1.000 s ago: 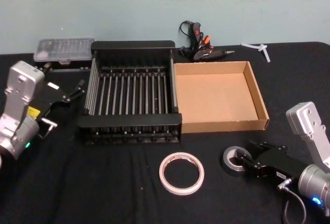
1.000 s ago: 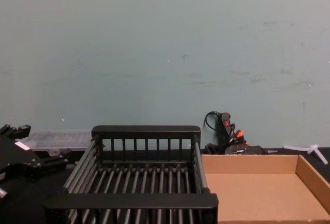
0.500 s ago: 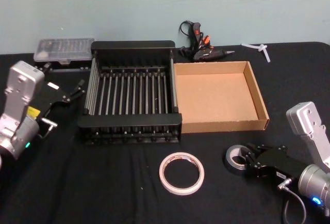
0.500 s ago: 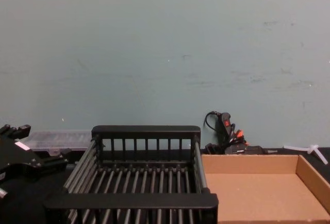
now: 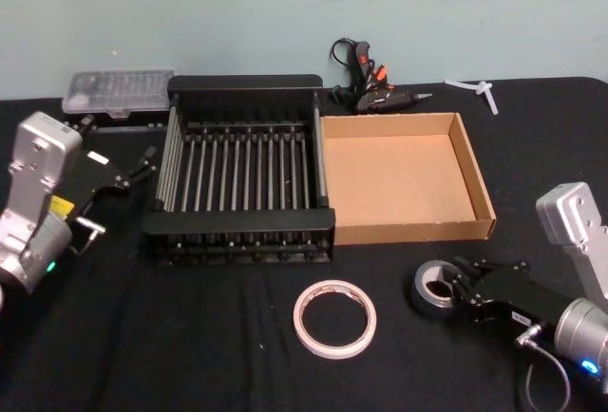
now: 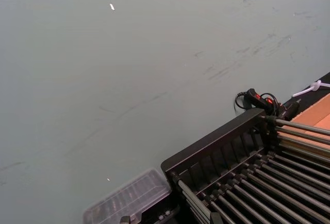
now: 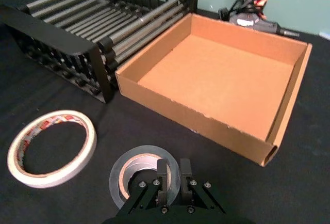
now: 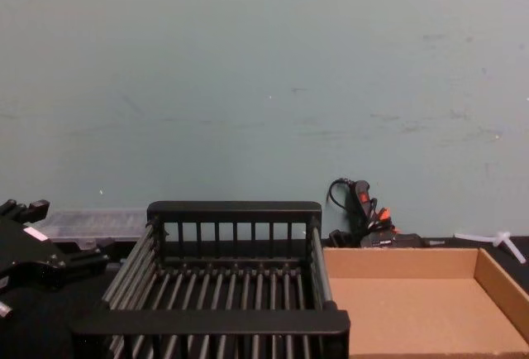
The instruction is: Pick up the white tape and place it into the black box , Pick up the silver tape and place it into the brown box.
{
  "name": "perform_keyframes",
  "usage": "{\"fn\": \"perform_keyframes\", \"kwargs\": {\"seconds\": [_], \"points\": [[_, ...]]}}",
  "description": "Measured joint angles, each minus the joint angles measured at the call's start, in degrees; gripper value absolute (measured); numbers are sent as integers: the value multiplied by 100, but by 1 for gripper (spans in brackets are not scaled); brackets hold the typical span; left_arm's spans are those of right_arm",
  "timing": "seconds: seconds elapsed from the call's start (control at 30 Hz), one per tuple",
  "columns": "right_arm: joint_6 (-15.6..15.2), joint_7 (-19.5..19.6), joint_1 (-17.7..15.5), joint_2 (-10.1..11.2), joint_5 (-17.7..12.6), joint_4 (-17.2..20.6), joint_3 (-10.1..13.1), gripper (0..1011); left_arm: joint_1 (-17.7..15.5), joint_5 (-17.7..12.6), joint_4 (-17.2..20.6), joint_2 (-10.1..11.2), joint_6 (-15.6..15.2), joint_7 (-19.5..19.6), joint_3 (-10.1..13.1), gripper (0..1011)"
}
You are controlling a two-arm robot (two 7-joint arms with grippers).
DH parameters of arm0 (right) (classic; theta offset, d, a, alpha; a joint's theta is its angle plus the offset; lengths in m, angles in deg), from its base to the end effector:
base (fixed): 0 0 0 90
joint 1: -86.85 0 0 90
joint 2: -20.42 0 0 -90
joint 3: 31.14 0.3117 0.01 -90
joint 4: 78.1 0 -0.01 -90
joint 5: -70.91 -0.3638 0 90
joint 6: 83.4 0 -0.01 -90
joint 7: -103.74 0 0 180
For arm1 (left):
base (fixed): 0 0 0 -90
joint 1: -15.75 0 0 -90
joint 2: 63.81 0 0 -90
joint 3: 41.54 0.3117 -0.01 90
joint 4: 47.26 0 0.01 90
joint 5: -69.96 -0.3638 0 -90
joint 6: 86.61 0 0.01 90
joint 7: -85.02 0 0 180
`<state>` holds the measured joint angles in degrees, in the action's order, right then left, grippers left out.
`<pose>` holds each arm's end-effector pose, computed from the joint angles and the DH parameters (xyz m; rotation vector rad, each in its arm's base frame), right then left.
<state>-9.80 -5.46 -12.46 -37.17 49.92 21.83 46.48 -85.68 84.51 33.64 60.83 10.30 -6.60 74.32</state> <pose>0.3234 -0.0696 -0.3200 -0.3991 0.2091 -0.9553 0.4136 0.0804 -0.3303 0.3043 -0.2850 1.2480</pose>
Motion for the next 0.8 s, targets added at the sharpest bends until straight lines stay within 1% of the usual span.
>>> {"fn": "perform_keyframes", "kwargs": {"seconds": [0.23,0.4,0.5,0.63,0.67,0.8], "points": [[165,-113,-21,90,-120,168,104,152,-1,0,0,0,0,0,0,1002],[248,-120,47,102,-173,214,148,152,0,0,0,0,0,0,0,1001],[300,-120,135,101,-185,215,154,152,0,0,0,0,0,0,0,1001],[352,-104,339,51,-183,159,128,152,0,0,0,0,0,0,0,1001],[352,-104,339,51,-183,159,128,152,0,0,0,0,0,0,0,1001],[382,-56,584,-32,-159,34,76,152,0,0,0,0,0,0,0,1001]]}}
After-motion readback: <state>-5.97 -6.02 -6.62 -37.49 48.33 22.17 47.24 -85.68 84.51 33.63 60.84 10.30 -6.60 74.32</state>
